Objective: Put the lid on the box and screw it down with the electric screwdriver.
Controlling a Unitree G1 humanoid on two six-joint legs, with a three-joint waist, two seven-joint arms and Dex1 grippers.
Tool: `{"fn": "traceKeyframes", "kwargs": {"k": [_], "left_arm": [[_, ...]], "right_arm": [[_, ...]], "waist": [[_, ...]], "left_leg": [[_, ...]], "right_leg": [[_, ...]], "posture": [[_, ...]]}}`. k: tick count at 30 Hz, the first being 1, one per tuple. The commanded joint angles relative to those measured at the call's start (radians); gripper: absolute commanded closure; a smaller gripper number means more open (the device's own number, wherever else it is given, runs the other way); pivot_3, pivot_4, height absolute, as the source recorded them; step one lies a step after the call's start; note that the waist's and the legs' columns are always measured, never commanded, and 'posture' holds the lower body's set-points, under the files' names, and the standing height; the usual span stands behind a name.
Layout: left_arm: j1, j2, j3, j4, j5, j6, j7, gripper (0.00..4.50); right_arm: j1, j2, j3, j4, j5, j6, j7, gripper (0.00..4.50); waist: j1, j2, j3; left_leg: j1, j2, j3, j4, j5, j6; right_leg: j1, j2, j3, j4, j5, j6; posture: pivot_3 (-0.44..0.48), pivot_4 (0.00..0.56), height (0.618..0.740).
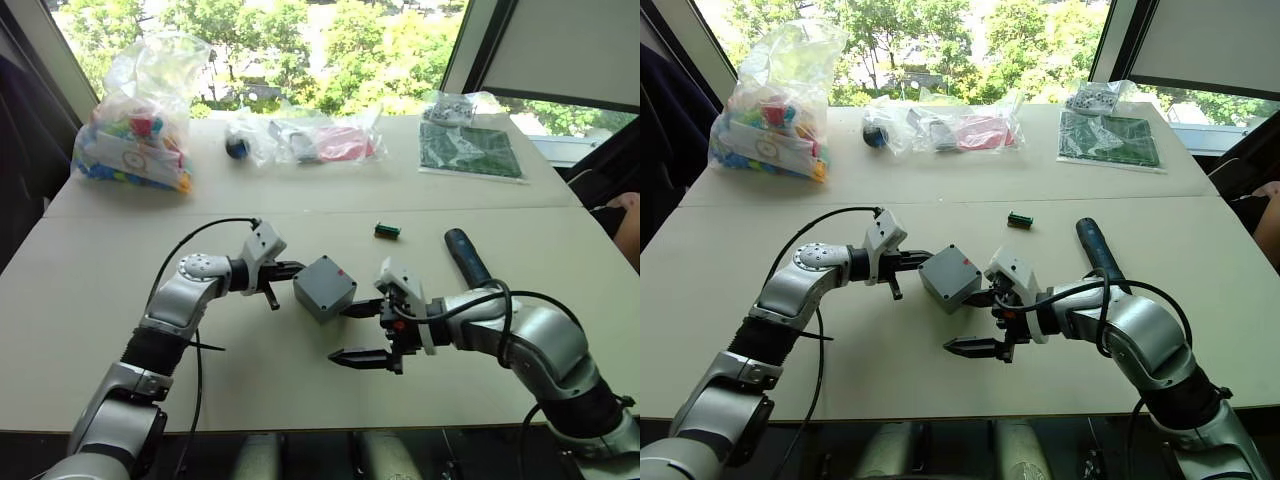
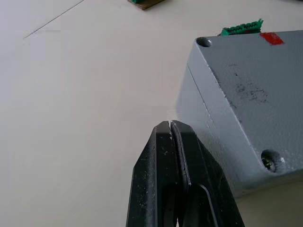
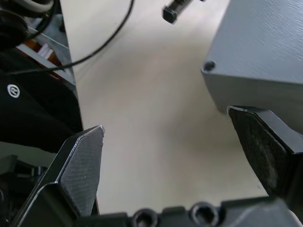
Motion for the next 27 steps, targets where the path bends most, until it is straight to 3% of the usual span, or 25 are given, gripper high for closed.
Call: {"fn": "traceKeyframes", "kwargs": {"k": [1, 6, 11, 16, 27], "left_arm": [[0.055, 0.076, 0.042, -0.125, -0.029, 0.054, -0.041, 4.5], [0.151, 0.14, 0.045, -0.28, -0.074, 0.144, -0.075, 4.5], [0.176, 0.11, 0.042, -0.342, -0.083, 0.185, -0.033, 4.5], [0.144, 0.047, 0.033, -0.311, -0.06, 0.162, 0.023, 4.5], [0.094, 0.014, 0.031, -0.22, -0.033, 0.094, 0.035, 4.5]], "right_arm": [[-0.051, -0.048, -0.047, 0.041, -0.06, -0.09, 0.014, 0.03], [-0.113, -0.032, 0.012, 0.173, -0.17, -0.221, 0.022, 0.03], [-0.134, 0.01, 0.082, 0.23, -0.222, -0.282, 0.057, 0.03], [-0.115, 0.026, 0.126, 0.206, -0.218, -0.277, 0.108, 0.03], [-0.068, 0.054, 0.086, 0.129, -0.179, -0.201, 0.085, 0.03]], "waist": [[-0.003, 0.0, 0.0], [0.003, 0.0, 0.0], [0.005, -0.001, 0.0], [0.006, -0.001, 0.0], [0.003, -0.001, 0.0]], "left_leg": [[0.0, 0.0, 0.0, 0.0, 0.0, 0.0], [0.0, 0.001, 0.0, 0.0, 0.0, 0.0], [0.0, 0.0, 0.0, 0.0, 0.0, 0.0], [0.0, 0.0, 0.0, 0.0, 0.0, 0.0], [0.0, 0.0, -0.001, 0.0, 0.0, 0.0]], "right_leg": [[0.0, 0.0, 0.0, 0.0, 0.0, 0.0], [0.0, 0.001, 0.0, 0.001, 0.0, 0.0], [0.0, -0.001, 0.0, 0.0, 0.0, 0.0], [0.0, 0.0, 0.0, 0.001, 0.0, 0.0], [0.0, 0.0, 0.0, 0.001, 0.0, 0.0]], "posture": [[0.0, 0.15, 0.74], [0.0, 0.15, 0.74], [0.0, 0.15, 0.74], [0.0, 0.15, 0.74], [0.0, 0.15, 0.74]]}}
